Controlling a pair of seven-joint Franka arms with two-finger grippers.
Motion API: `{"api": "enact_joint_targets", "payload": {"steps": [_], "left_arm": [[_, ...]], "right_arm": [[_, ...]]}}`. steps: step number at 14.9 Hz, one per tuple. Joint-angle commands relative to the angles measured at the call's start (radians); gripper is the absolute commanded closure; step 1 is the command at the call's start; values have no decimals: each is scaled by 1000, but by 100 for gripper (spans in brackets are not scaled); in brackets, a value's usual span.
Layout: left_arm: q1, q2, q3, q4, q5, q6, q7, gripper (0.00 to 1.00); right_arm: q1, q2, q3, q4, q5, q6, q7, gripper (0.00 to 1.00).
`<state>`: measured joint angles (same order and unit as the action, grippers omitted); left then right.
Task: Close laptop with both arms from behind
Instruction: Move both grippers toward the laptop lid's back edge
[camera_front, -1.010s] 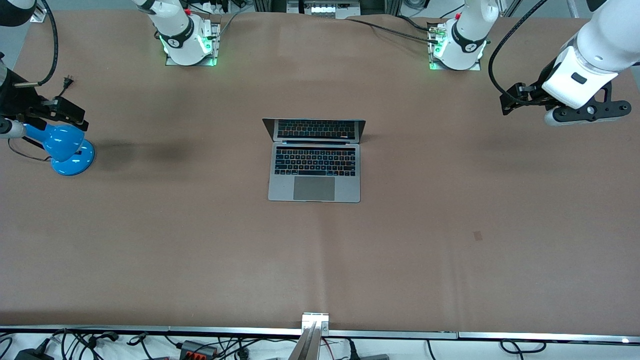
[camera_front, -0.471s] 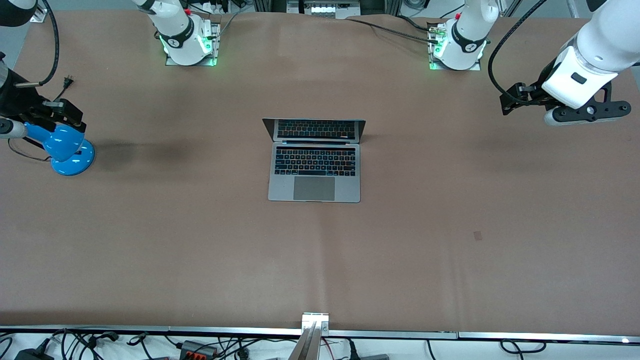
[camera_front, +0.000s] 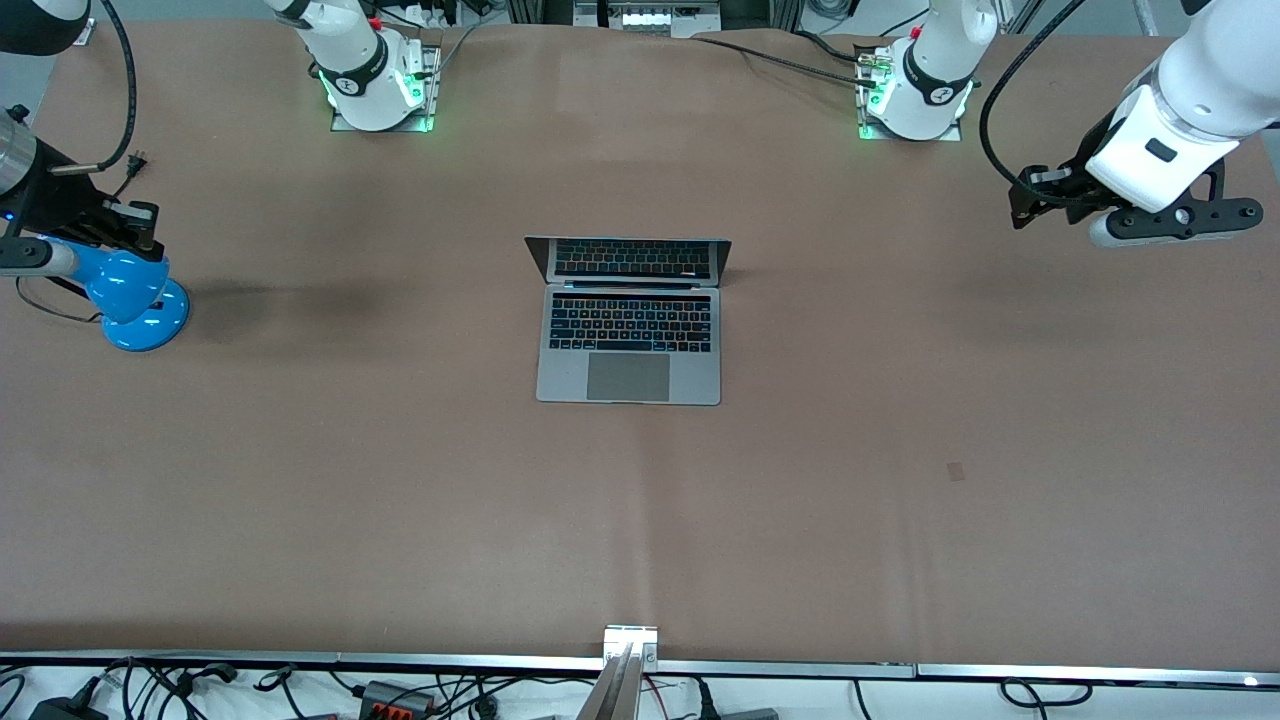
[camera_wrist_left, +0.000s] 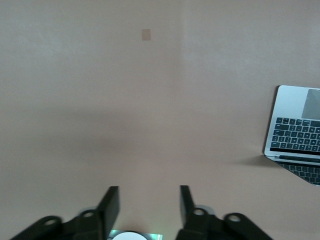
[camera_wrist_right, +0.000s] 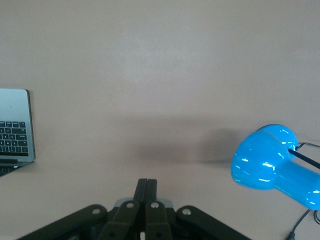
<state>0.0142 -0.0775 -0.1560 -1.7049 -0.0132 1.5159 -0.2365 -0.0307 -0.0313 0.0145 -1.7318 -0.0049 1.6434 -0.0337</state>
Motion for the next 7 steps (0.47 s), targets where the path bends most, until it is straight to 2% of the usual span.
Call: {"api": "enact_joint_targets", "payload": {"steps": [1,7], "left_arm": [[4,15,16,33,-27,-43,78,100],[-2,21,29,31,-54,-46,86,100]], "right_arm": [[38,7,9,-14,3,-46,17,100],[169,73,9,-28,28,-143,14,100]]}}
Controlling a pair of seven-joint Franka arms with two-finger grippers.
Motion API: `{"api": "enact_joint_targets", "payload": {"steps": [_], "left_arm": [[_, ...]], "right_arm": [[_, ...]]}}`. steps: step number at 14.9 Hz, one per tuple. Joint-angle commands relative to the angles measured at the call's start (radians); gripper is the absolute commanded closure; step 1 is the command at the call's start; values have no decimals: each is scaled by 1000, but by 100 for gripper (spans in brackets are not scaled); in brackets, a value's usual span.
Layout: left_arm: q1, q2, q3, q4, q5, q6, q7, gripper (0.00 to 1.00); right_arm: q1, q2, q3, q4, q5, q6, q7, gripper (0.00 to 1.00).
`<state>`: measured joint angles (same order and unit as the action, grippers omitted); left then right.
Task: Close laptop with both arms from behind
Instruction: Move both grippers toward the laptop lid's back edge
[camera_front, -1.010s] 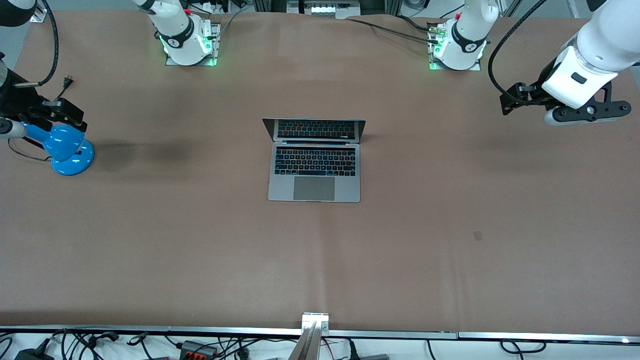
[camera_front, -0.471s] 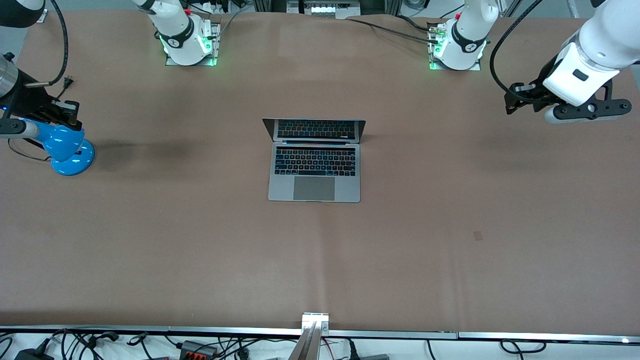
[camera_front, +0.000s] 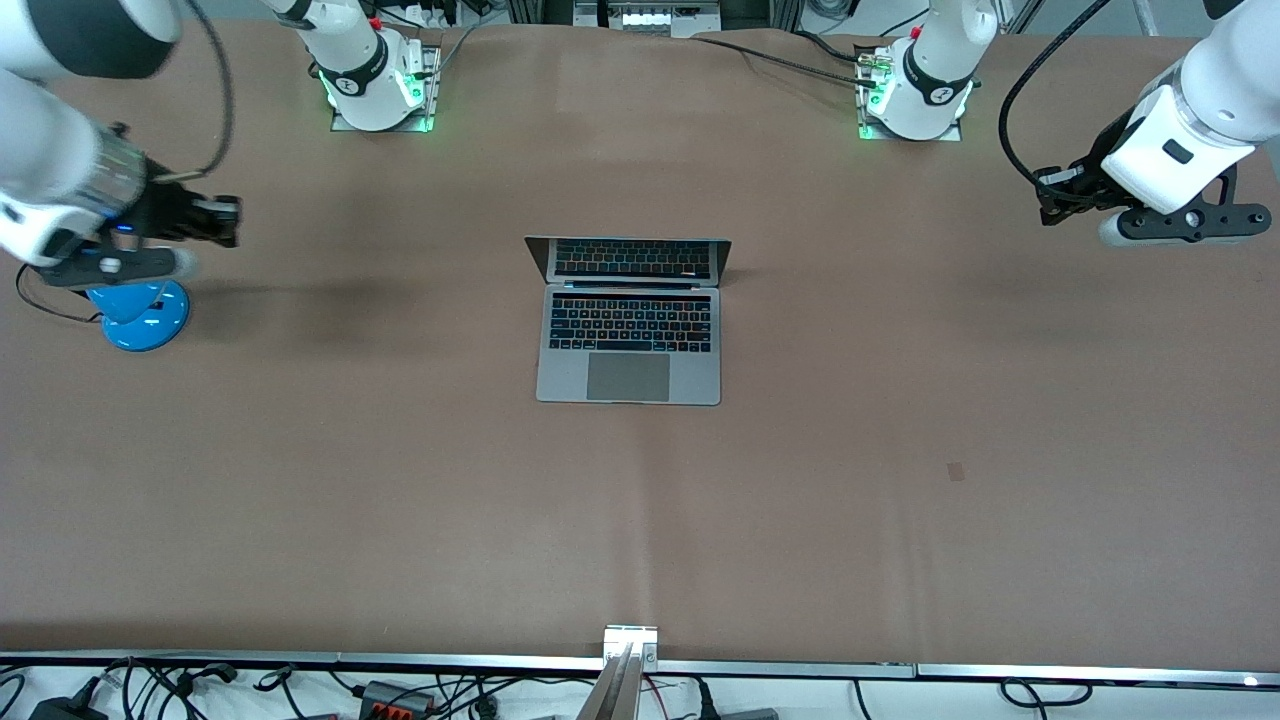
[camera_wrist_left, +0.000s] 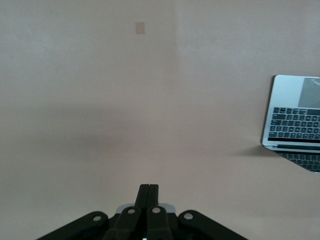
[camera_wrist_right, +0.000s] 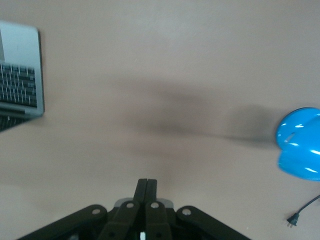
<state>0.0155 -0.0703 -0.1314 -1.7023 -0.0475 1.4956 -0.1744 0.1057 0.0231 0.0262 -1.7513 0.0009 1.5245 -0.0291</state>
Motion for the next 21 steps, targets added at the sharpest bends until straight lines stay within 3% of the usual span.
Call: {"api": "enact_joint_targets", "payload": {"steps": [1,4,9,11,13,17,21], "left_arm": [[-8,14,3,20,-25,-28,23,100],[3,12,12,-83,-216,-8,24,100],[-115,-29,-37,-311,-297,220,6,100],[-118,-66,-115,-432,-318,360,-22,100],[-120,-57,-221,-456,-318,420,-147,100],[-134,-60,-381,-536,-364,521,-218,100],[-149,-39,-468,-576,-426,612,-249,100]], "right_arm": [[46,21,-3,-22,37,-23,5,100],[69,24,-3,-82,148,-21,0,100],[161,26,-3,-171,260,-9,0,100],[207,26,-3,-192,275,2,11,100],[244,29,-3,-212,298,22,14,100],[322,43,-3,-263,337,52,17,100],[410,63,-3,-289,338,137,107,100]]}}
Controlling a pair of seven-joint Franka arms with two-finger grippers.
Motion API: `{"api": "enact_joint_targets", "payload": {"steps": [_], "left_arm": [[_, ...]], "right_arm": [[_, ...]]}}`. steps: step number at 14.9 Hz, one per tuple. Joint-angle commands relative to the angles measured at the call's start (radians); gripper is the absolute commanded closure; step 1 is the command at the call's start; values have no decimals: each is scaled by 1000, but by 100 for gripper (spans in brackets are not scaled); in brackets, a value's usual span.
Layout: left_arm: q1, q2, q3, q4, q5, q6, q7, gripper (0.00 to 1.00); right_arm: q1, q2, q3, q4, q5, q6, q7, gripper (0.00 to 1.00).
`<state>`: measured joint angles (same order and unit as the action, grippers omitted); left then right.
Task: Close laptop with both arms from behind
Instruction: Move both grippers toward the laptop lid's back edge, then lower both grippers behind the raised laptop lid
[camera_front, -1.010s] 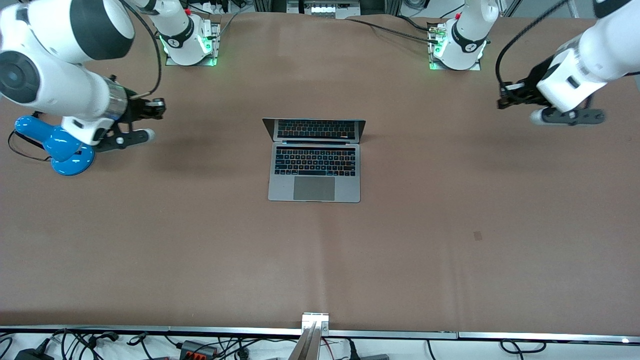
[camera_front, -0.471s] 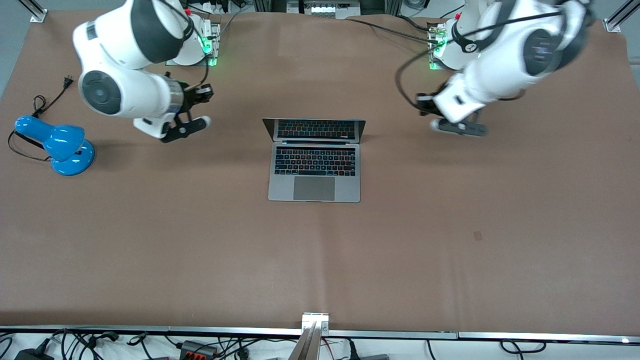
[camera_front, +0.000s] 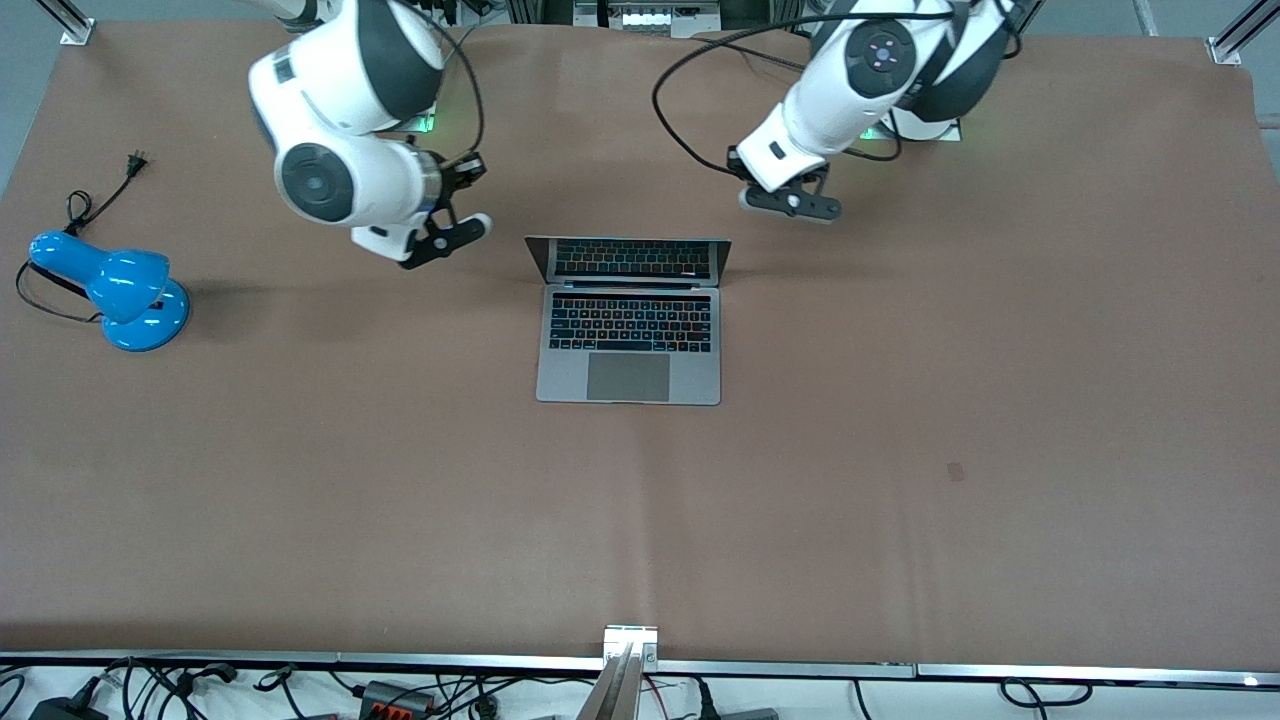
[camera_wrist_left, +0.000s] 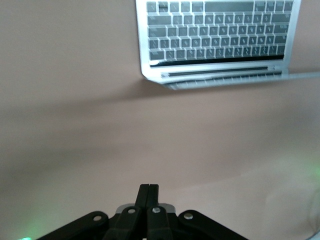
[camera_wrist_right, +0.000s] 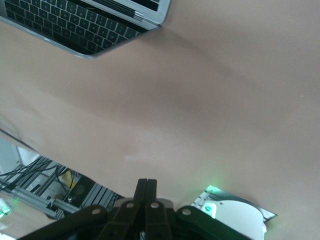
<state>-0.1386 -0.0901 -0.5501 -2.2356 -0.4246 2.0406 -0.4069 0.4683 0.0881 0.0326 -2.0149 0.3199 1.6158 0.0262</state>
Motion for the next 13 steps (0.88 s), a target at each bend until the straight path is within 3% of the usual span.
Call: {"api": "enact_joint_targets", "payload": {"steps": [1,4,13], "left_arm": [[5,9,-74,-42,-49,105,-41,100],[4,93,-82,-38,-48,219,-47,100],[14,217,-60,56,6,271,-53,100]], "right_arm": [[76,5,-10,-25,19,67,84,100],[133,44,-10,-22,19,143,155,100],[127,134,-10,47,24,300,208,100]]}}
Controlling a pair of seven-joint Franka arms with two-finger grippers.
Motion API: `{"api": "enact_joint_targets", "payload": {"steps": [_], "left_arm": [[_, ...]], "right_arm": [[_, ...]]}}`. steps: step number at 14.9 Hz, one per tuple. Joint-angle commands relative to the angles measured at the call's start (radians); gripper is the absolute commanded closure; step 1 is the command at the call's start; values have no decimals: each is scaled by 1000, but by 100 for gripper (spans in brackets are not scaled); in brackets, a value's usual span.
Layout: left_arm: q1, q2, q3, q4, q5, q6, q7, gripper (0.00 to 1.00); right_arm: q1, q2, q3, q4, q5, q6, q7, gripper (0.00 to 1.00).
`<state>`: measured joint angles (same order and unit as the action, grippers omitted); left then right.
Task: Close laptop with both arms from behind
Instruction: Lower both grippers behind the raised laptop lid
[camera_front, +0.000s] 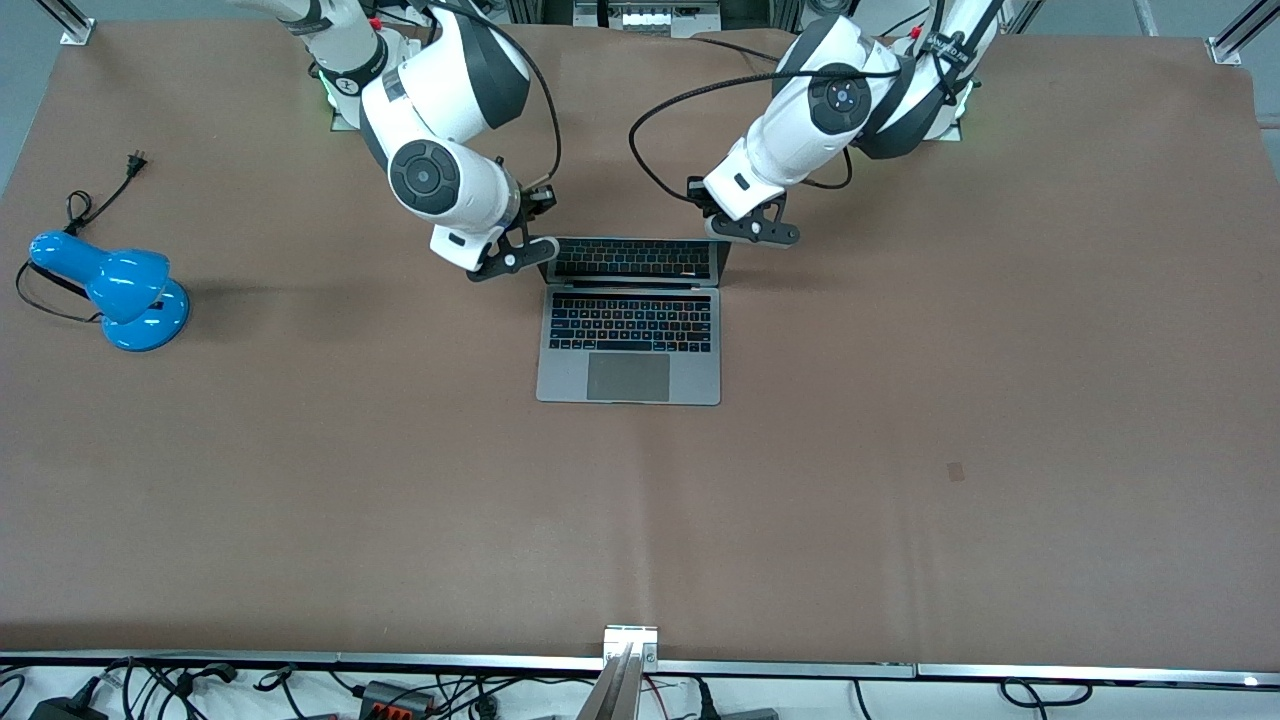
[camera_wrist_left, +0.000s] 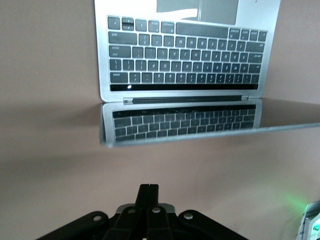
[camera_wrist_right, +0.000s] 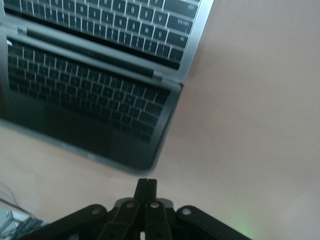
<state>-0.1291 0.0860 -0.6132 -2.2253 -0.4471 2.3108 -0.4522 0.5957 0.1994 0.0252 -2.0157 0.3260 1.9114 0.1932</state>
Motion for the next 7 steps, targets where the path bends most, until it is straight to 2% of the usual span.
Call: {"api": "enact_joint_targets", "payload": {"steps": [1,7], "left_arm": [[6,52,6,52,43,1,-11,100],[5,170,59,165,157,2,-16,100]], "right_arm": [[-2,31,-2,69,18,8,58,100],[-10,81,-10,124,15,86,66,100]]}}
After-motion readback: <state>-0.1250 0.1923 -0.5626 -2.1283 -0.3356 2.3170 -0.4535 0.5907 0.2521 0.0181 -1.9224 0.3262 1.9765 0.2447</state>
